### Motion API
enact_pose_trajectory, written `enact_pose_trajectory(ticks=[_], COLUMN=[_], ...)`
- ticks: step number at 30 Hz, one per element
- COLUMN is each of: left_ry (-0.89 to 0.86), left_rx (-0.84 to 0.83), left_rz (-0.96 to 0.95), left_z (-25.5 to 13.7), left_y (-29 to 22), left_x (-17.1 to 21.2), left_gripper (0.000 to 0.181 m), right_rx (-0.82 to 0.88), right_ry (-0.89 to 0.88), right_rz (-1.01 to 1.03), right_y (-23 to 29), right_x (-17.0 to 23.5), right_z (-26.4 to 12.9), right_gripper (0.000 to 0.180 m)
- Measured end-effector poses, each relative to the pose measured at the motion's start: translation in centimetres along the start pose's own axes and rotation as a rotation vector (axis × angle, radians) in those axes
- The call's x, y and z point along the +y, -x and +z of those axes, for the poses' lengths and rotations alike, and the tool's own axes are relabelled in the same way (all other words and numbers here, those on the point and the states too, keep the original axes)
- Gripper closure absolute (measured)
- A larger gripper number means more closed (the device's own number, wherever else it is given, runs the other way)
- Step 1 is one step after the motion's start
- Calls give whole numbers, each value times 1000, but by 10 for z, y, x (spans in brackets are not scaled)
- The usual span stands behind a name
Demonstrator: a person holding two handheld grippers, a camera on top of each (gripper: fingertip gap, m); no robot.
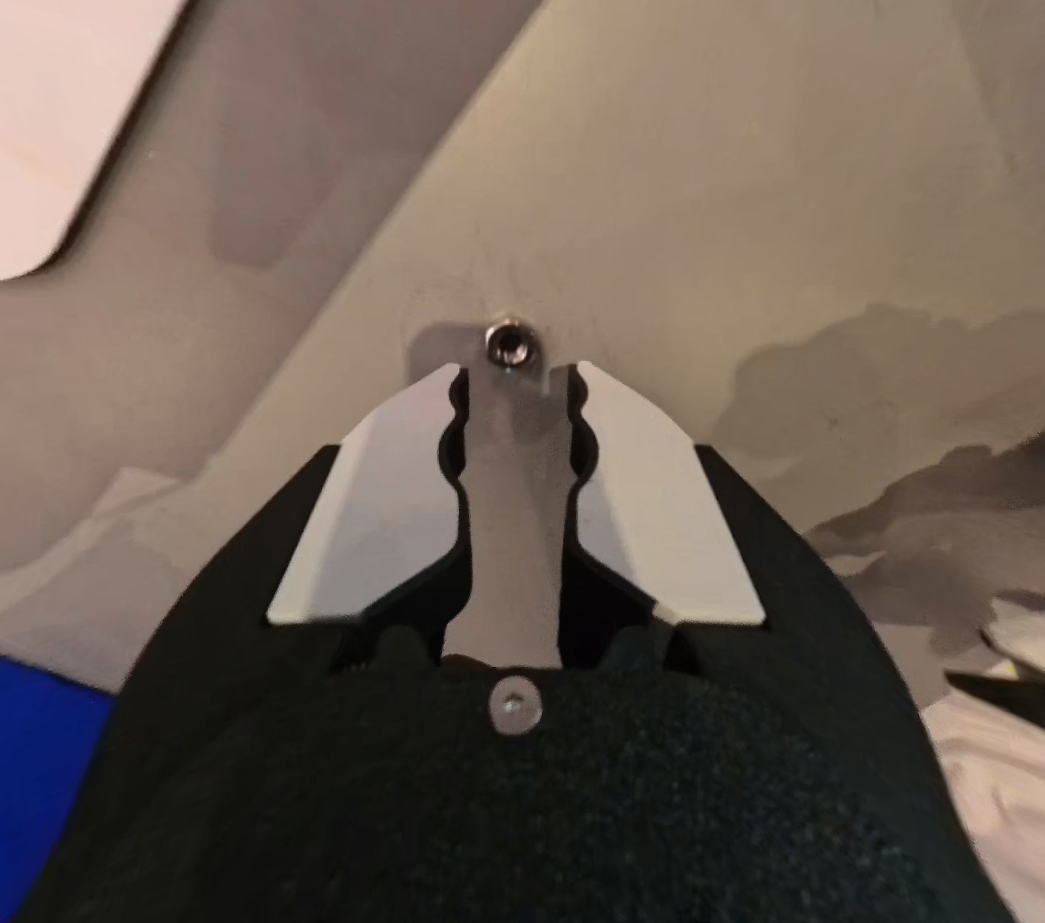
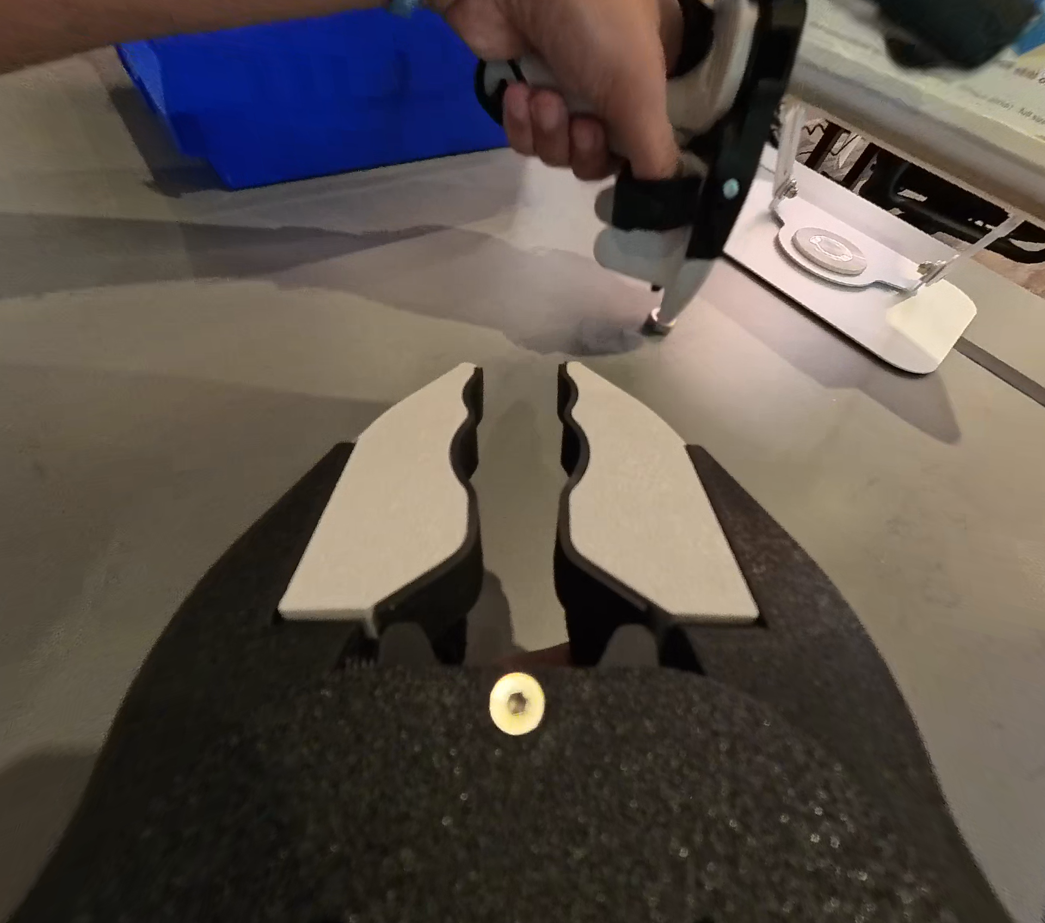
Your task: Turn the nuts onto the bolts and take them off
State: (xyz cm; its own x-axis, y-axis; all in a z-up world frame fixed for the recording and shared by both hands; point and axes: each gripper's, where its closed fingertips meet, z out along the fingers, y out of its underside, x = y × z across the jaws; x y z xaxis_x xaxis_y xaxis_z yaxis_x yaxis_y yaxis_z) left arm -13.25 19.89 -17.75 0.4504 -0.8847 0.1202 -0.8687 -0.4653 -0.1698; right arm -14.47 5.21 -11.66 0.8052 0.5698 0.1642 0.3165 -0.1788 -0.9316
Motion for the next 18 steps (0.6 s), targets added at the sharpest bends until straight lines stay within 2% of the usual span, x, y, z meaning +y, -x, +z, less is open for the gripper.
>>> enact_pose_trajectory(ticks=[3,5,8,10,14,18], left_ry=[-146,-279,-514,-657,-734,-752], left_rx=[17,11,-46,-88,-160,-202], left_rz=[8,10,-40,-102,-246,-247], left_z=[-47,-90,-155,-181,-172,-148], left_y=[-3,-3,10,25,60,75], left_x=[16,42,103,152,244,287], left_gripper=[147,146,146,145,140,134], right_rx=[2,-9,-24,-37,-64,-85], right_ry=[-3,-10,-14,-10,2,13], right_rz=[-5,5,16,24,32,27], right_y=[0,2,3,5,10,14], right_x=[-1,-2,-3,-3,-1,0], right_z=[-1,-2,-2,-1,1,3], right_gripper=[155,155,154,154,153,152])
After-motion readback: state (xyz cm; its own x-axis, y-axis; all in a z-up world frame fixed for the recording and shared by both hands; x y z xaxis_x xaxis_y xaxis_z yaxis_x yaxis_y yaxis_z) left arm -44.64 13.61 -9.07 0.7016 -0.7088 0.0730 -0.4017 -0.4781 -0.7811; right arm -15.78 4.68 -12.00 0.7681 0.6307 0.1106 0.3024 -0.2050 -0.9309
